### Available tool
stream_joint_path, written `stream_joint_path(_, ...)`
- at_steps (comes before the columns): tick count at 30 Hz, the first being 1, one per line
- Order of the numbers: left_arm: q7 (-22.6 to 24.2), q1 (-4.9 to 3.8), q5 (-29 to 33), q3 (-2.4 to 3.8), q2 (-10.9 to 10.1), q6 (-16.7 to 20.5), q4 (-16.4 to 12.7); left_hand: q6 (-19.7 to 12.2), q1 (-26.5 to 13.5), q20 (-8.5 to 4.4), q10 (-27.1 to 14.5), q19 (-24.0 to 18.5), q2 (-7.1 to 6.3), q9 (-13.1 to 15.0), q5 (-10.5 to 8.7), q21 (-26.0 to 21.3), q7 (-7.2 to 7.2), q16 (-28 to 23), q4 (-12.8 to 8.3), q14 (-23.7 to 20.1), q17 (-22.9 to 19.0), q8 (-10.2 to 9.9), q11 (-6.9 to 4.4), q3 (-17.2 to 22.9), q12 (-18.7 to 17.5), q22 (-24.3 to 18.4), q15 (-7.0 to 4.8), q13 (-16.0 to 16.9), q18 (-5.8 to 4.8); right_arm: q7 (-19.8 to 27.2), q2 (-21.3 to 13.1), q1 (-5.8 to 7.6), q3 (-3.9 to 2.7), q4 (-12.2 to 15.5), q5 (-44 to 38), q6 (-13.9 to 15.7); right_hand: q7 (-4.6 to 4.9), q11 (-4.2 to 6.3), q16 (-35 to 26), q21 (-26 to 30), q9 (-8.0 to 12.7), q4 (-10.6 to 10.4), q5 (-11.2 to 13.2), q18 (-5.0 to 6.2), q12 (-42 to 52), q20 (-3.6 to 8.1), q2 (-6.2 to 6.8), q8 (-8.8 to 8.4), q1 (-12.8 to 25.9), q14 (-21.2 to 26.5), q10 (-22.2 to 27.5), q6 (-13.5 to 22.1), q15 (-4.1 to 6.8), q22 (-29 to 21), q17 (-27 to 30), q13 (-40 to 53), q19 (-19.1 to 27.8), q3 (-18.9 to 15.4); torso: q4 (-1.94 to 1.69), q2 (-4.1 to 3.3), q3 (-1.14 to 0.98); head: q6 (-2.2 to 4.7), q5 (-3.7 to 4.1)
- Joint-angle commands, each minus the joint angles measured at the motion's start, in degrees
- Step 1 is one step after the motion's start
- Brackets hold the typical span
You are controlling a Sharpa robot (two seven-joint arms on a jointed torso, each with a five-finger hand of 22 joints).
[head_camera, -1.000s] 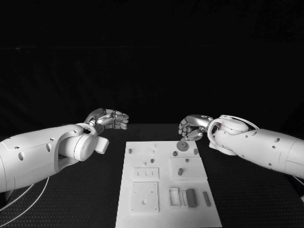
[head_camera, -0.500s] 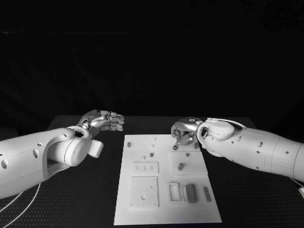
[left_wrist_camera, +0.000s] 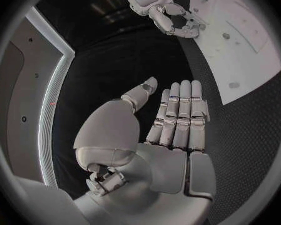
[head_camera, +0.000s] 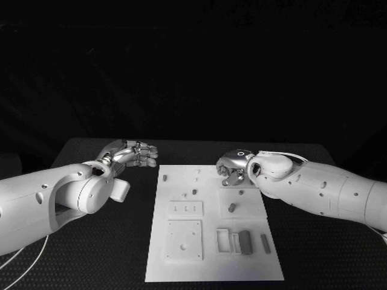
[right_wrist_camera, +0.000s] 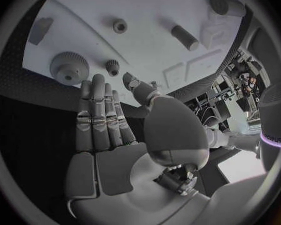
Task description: Assemble the parts on the task board
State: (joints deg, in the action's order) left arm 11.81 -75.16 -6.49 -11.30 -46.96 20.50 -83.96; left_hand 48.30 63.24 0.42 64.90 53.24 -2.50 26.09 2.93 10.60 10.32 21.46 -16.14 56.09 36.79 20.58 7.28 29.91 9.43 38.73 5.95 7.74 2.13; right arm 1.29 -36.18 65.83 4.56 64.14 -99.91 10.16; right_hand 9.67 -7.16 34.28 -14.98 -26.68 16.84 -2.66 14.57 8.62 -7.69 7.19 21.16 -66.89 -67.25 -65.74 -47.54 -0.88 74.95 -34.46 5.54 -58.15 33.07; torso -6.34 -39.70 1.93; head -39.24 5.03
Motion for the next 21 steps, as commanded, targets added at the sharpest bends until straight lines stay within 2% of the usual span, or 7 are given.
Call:
stream_joint_path(1, 0.83, -0.05, -0.32, 0.06, -0.08, -1.03, -0.23, -0.3, -0.17, -0.09, -0.23, -0.44, -0.33, -0.07, 0.24, -0.31, 0.0, -0.37, -0.01, -0.33, 0.08, -0.23, 0.3, -0.24, -0.34, 0.09, 0.14, -0.06, -0.64, -0.51, -0.15, -0.05, -0.01, -0.11, -2.66, -0.82, 0.14, 0.13, 0.33, -0.26, 0.09, -0.15, -0.21, 0.43, -0.36, 0.07, 0.61, -0.32, 0.26, -0.52, -0.48, -0.49, 0.03, 1.03, -0.13, -0.11, -0.46, 0.09, -0.26, -0.41, 0.04, -0.09, 0.15)
stream_joint_path(9, 0.71, -0.06, -0.31, 0.06, -0.23, -1.24, -0.01, -0.32, -0.22, -0.08, -0.24, -0.45, -0.33, -0.1, 0.24, -0.34, 0.02, -0.43, 0.01, -0.34, 0.1, -0.26, 0.32, -0.27, -0.41, 0.1, 0.15, -0.07, -0.64, -0.67, -0.2, -0.13, 0.02, -0.83, -3.52, -2.16, 0.09, -0.02, 0.16, -0.15, 0.2, -0.16, -0.2, 0.43, -0.94, 0.06, 1.08, -0.46, 0.52, -0.32, -0.12, -0.69, -0.09, 1.07, -0.39, -0.41, -0.44, 0.02, -0.23, -0.82, 0.1, -0.09, 0.13)
stream_joint_path(21, 0.65, -0.06, -0.3, 0.06, -0.23, -1.29, 0.31, -0.35, -0.33, -0.06, -0.25, -0.48, -0.33, -0.15, 0.24, -0.38, 0.04, -0.52, 0.04, -0.36, 0.15, -0.3, 0.35, -0.31, -0.51, 0.11, 0.16, -0.08, -0.63, -0.25, 0.03, -0.66, 0.04, -1.43, -3.54, -3.4, -0.14, -0.05, 0.23, -0.33, 0.21, -0.2, -0.2, 0.43, -1.28, 0.15, 0.96, -0.39, 0.71, -0.51, -0.23, -1.31, -0.11, 1.22, -0.81, -0.61, -0.79, 0.1, -0.32, -1.3, 0.19, -0.17, 0.18)
